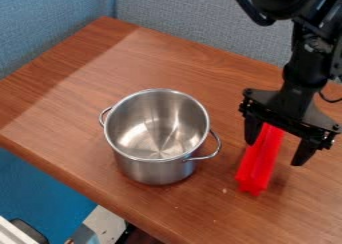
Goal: Put the red object in the metal pot
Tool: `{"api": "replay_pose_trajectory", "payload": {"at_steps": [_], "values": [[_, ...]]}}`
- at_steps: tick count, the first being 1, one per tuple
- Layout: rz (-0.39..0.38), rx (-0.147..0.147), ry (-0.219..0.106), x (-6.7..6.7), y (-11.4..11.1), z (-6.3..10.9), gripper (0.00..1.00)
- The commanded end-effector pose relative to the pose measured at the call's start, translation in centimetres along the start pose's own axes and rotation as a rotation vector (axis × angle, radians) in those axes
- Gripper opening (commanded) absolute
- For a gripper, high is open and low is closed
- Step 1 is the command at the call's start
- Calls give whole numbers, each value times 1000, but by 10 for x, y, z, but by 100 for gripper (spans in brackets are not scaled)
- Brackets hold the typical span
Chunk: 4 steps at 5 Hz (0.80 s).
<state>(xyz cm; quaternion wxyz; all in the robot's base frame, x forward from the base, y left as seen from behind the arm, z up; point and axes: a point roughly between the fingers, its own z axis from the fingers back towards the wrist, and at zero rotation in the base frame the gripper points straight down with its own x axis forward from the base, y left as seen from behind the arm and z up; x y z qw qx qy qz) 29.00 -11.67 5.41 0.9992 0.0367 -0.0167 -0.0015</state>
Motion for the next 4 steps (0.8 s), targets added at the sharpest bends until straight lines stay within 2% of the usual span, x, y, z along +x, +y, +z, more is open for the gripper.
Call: {"api": "replay_pose_trajectory", "payload": {"at_steps": [1,4], "values": [[19,-9,-24,4,4,6,100],[29,-18,-28,4,4,7,100]]}}
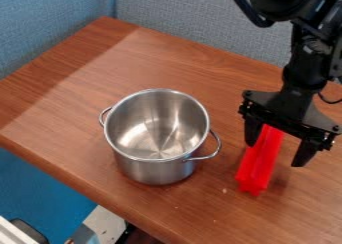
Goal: Put the red object in the metal pot
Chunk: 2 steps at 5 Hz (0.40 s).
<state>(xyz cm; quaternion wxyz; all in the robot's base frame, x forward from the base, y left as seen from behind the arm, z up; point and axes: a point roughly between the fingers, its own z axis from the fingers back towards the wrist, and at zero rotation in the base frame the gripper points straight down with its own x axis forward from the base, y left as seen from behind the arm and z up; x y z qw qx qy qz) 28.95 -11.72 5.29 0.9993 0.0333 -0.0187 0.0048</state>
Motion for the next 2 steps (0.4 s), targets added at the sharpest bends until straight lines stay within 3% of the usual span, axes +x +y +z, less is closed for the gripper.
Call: {"api": "replay_pose_trajectory", "payload": {"at_steps": [1,2], "values": [[20,-14,-26,5,4,8,100],[24,-17,-27,5,4,8,100]]}}
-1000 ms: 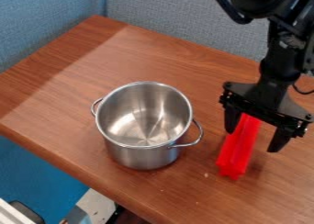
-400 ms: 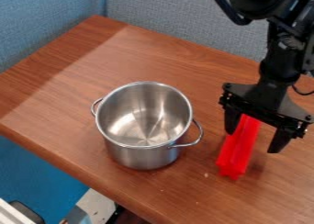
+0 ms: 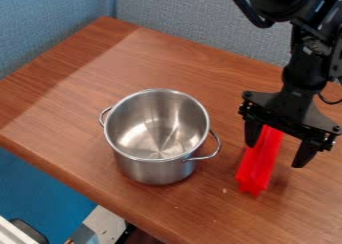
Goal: Put the red object in the metal pot
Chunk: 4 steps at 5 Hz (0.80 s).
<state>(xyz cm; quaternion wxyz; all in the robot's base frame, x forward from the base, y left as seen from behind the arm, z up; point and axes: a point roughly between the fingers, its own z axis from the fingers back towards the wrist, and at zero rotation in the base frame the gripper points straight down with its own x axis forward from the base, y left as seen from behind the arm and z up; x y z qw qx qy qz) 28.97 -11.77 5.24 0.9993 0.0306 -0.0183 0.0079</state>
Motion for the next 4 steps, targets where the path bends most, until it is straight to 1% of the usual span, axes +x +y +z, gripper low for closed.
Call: {"api": "replay_pose_trajectory", "payload": {"at_steps": [1,4], "values": [[21,-13,-29,5,5,9,100],[28,-15,-29,6,5,9,100]]}}
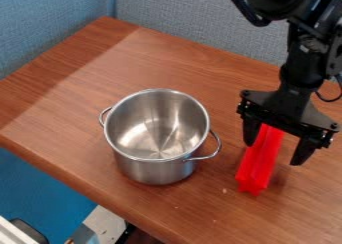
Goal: Put the red object in the metal pot
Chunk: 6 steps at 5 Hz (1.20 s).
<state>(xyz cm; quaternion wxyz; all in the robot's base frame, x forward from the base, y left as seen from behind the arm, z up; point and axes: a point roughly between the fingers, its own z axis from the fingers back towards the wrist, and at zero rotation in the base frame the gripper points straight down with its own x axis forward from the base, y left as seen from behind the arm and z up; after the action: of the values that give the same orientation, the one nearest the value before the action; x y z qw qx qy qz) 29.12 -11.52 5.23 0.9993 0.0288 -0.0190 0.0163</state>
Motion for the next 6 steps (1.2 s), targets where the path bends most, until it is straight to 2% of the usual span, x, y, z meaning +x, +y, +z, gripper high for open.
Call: {"api": "replay_pose_trajectory", "payload": {"at_steps": [1,5,6], "values": [[13,-13,-28,4,3,9,100],[40,13,-4,-6,9,-7,100],[46,19,-3,-7,10,-10,0]]}}
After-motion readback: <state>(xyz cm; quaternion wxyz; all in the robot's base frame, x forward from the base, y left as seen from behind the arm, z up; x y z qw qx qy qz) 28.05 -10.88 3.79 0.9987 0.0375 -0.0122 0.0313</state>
